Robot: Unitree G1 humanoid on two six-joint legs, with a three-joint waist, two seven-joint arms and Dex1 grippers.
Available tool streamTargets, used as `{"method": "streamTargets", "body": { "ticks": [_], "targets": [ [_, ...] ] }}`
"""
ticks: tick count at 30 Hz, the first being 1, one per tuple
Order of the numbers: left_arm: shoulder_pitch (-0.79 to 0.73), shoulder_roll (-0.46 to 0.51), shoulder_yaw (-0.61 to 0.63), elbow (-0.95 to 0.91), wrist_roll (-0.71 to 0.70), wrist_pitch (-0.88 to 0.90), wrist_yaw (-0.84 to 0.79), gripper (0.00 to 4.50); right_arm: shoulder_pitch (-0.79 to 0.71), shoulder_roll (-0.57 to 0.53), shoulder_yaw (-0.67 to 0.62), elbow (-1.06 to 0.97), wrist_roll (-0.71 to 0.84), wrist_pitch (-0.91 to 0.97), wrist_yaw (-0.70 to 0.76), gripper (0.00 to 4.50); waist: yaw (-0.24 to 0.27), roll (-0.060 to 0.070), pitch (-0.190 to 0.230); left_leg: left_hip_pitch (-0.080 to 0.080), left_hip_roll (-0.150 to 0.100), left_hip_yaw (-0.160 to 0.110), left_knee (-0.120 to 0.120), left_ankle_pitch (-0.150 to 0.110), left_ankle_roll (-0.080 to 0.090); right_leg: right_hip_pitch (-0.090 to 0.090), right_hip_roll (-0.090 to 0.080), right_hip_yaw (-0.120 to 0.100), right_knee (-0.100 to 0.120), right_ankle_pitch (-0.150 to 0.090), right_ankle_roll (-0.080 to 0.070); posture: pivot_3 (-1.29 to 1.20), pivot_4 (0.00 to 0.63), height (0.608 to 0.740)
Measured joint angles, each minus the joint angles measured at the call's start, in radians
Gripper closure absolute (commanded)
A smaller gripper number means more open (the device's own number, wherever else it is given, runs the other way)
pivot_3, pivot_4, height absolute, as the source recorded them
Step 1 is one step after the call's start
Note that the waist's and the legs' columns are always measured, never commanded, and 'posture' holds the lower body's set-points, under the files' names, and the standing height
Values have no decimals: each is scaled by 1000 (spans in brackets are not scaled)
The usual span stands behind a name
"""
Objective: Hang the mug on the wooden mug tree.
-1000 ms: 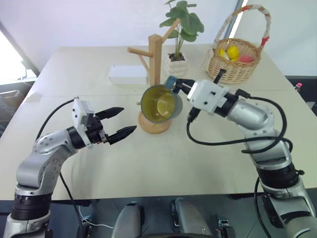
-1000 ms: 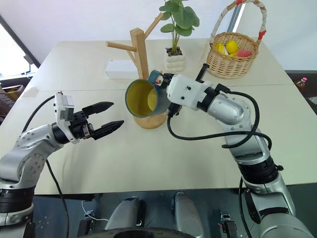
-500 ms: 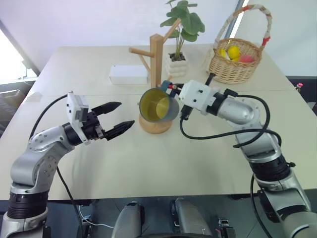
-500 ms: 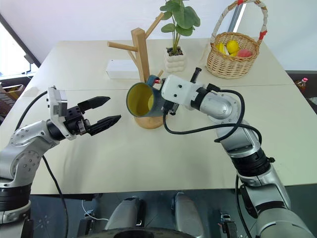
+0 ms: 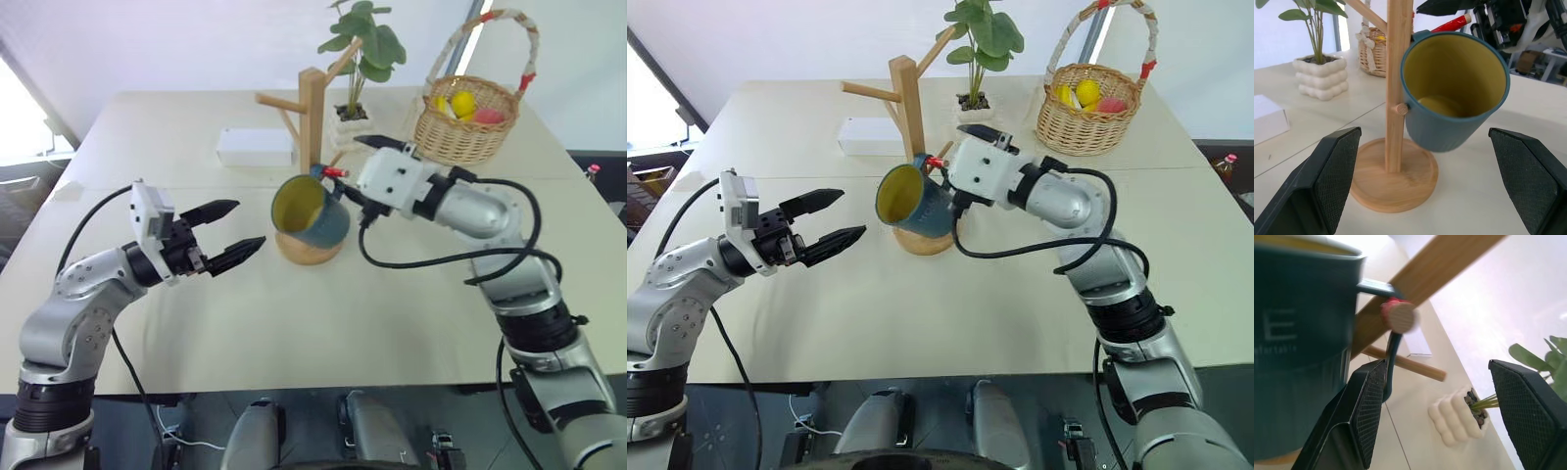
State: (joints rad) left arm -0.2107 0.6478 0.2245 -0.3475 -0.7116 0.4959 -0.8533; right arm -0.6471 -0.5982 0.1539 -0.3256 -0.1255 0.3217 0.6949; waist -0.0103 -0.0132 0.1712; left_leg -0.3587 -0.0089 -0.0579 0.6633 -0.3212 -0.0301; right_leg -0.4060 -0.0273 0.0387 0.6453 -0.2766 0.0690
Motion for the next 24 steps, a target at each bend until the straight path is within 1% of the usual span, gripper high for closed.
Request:
{"method": "streamTargets", "body": {
  "ticks": [4,6,9,12,14,17,20,24],
  "targets": [
    [2,0,11,4,-5,0,7,0,108,-53,-132,-67,136,-1,70,930,-1,0,0,0,0,0,0,0,0,1,0,0,-1,0,0,0,150,740],
    [6,0,28,17,-7,-2,11,0,161,-59,-180,-73,194,0,90,930,-3,0,0,0,0,0,0,0,0,1,0,0,-1,0,0,0,150,740],
    [14,-10,39,79,41,-33,56,0,269,-25,-314,-80,331,43,87,930,-2,0,0,2,0,0,-1,0,0,1,0,0,0,0,0,0,150,740],
    [29,-41,64,171,94,-65,122,0,383,31,-395,-59,429,74,68,930,-4,0,0,2,0,0,-1,0,0,1,0,0,0,0,0,0,150,740],
    [39,-77,79,220,133,-109,175,0,449,76,-415,-12,444,60,36,930,-3,0,0,2,0,0,-1,0,0,2,0,0,0,0,0,0,150,740],
    [58,-119,88,299,197,-165,251,0,520,152,-405,94,417,-7,-30,930,-4,0,0,2,0,1,-1,0,0,1,0,1,1,0,0,0,150,740],
    [91,-160,99,350,250,-215,313,0,536,222,-387,196,384,-85,-95,930,-6,0,0,2,0,1,-1,0,0,0,0,1,1,0,0,0,150,740],
    [125,-187,105,369,276,-250,342,0,508,258,-361,277,374,-154,-131,930,-4,0,0,2,0,1,-1,0,0,0,0,1,2,0,0,0,150,740]
  ]
}}
